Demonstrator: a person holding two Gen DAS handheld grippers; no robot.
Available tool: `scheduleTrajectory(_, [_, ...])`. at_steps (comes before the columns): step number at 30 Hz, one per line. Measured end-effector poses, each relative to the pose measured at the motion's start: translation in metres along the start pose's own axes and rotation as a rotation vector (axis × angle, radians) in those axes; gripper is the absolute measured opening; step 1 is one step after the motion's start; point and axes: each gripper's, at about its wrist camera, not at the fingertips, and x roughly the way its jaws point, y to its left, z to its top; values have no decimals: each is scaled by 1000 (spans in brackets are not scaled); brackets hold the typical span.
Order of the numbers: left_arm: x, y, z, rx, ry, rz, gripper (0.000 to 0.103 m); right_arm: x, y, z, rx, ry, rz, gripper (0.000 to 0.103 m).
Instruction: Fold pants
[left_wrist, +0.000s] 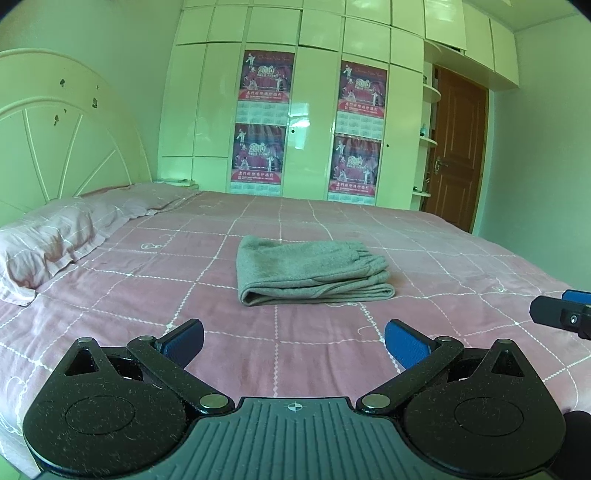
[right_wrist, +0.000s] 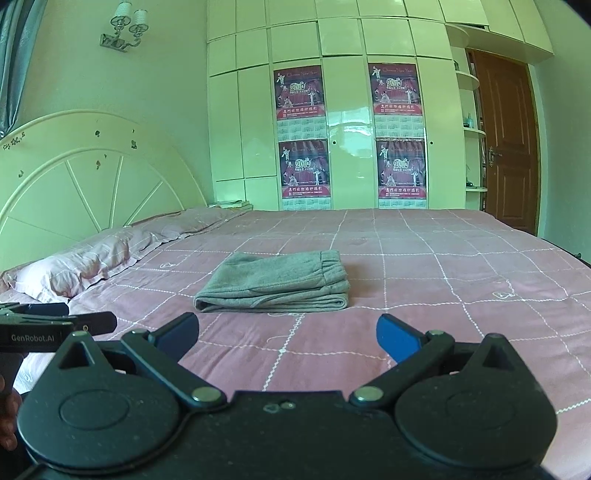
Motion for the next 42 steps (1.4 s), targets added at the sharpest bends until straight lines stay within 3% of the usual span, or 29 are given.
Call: scheduleTrajectory(42, [1,-8,-4,26,-2,-39,103,2,-6,0,-16,17,-7,97])
